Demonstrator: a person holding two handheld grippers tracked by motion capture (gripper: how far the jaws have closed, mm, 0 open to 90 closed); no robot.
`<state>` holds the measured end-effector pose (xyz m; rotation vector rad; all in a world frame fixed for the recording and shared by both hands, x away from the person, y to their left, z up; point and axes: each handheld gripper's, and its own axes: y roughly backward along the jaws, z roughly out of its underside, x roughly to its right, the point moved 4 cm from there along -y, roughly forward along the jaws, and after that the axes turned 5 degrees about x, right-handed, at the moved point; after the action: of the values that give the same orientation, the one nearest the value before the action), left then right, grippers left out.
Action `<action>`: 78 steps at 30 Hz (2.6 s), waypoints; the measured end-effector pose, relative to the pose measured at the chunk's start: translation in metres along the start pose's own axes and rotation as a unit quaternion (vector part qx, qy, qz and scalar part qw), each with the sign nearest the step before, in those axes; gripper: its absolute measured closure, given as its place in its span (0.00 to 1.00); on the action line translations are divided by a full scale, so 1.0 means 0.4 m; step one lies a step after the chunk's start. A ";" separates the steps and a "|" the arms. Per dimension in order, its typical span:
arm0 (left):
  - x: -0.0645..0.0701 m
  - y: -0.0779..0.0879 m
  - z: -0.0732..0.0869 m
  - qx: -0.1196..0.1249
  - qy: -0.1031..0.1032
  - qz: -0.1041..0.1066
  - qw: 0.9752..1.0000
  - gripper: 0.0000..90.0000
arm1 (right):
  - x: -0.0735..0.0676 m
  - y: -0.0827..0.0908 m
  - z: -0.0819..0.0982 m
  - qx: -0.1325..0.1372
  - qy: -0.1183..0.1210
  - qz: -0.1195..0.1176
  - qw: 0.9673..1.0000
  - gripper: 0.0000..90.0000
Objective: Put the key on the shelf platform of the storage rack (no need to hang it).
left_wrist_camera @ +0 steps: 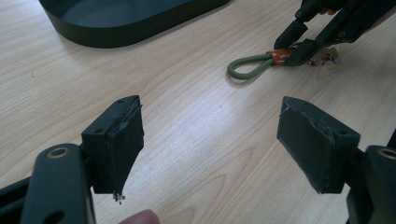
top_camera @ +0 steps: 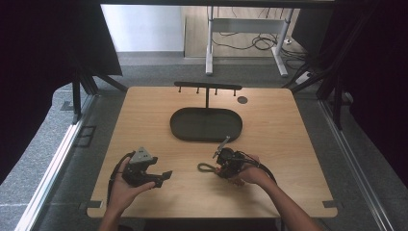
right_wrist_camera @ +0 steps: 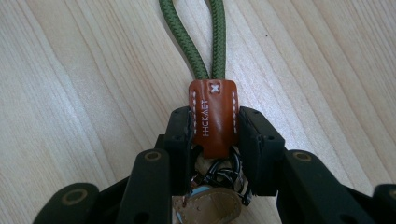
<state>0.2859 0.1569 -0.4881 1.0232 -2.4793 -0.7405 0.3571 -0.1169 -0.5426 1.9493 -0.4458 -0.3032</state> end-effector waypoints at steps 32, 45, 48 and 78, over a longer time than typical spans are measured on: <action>0.000 0.000 -0.001 0.000 -0.002 0.001 1.000 0.26 | 0.030 0.146 -0.019 0.049 -0.015 0.023 0.998 0.74; 0.000 -0.002 0.000 -0.002 -0.002 0.001 1.000 0.26 | 0.041 0.171 -0.029 0.054 -0.015 0.034 0.998 0.74; 0.000 -0.002 0.000 -0.002 -0.002 0.001 1.000 0.26 | 0.045 0.179 -0.034 0.056 -0.015 0.038 0.998 0.74; -0.001 -0.002 0.001 -0.003 -0.002 0.002 1.000 0.26 | 0.106 0.222 -0.102 0.067 -0.022 0.061 0.996 0.74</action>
<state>0.2866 0.1569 -0.4890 1.0164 -2.4808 -0.7497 0.3966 -0.1346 -0.4452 2.0385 -0.6250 -0.2442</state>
